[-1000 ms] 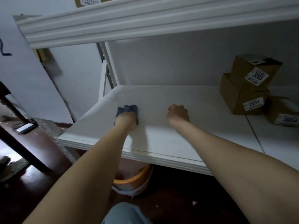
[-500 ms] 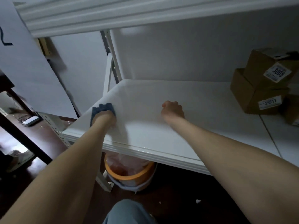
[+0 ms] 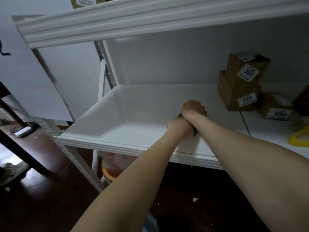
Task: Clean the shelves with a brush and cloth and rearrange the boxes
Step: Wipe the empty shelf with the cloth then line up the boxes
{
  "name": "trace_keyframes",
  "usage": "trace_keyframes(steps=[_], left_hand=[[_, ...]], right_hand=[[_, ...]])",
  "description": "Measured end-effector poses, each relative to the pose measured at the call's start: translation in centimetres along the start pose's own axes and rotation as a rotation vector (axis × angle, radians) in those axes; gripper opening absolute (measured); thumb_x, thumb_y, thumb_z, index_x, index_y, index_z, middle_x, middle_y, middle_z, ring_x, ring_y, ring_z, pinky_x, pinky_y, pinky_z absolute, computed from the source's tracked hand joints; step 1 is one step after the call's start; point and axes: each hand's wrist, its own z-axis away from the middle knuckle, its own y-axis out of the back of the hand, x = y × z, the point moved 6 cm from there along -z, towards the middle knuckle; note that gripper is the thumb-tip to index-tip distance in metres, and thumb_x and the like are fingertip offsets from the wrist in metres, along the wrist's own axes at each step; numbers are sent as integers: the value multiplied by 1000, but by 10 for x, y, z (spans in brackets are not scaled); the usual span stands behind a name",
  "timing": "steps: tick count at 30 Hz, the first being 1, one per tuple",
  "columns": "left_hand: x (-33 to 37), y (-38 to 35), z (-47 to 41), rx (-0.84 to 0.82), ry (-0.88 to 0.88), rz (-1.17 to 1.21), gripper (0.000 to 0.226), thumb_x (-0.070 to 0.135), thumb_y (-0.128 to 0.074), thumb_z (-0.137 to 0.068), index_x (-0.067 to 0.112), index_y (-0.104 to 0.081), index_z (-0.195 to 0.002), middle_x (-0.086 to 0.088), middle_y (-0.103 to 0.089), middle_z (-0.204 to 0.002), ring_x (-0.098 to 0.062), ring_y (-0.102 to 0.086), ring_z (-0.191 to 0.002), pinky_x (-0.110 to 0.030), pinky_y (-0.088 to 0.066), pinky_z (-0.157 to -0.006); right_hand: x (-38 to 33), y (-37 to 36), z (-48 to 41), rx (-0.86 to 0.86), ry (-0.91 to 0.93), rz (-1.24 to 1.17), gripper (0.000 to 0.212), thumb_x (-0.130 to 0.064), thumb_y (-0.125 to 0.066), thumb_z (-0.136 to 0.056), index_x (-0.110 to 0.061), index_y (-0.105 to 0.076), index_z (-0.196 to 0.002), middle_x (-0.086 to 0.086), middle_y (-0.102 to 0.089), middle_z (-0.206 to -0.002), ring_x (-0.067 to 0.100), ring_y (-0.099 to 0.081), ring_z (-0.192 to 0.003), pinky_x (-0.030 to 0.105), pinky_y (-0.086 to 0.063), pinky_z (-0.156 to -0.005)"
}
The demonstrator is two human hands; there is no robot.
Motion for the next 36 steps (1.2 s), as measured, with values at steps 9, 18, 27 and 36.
trace_keyframes(steps=[9, 18, 27, 36], left_hand=[[-53, 33, 12, 119, -118, -36, 44, 21, -60, -80, 15, -47, -122, -19, -53, -119, -37, -53, -109, -31, -42, -75], [-233, 44, 20, 101, 450, -193, 50, 29, -57, -76, 24, -34, -119, -13, -39, -123, -39, -37, -119, -48, -44, -91], [-1, 12, 6, -14, -117, -32, 44, 27, -52, -91, 10, -51, -132, -15, -51, -134, -33, -49, -120, -41, -42, -101], [37, 7, 13, 50, -252, 69, 35, 31, -57, -88, 13, -60, -119, -12, -62, -119, -31, -58, -109, -34, -47, -86]], right_hand=[[0, -5, 11, -63, -2, -32, 36, -22, -43, -96, -14, -56, -129, 14, -46, -138, 35, -42, -126, 36, -40, -98], [-5, -16, 13, -94, 45, -39, 37, -20, -40, -97, -10, -53, -131, 16, -44, -137, 36, -40, -126, 36, -39, -99], [11, 5, -4, 8, 44, -40, 36, -24, -43, -97, -16, -55, -129, 14, -45, -137, 35, -39, -126, 36, -38, -96], [38, 30, -17, 53, -20, 21, 30, -20, -41, -96, -9, -60, -116, 17, -51, -131, 36, -44, -121, 36, -37, -85]])
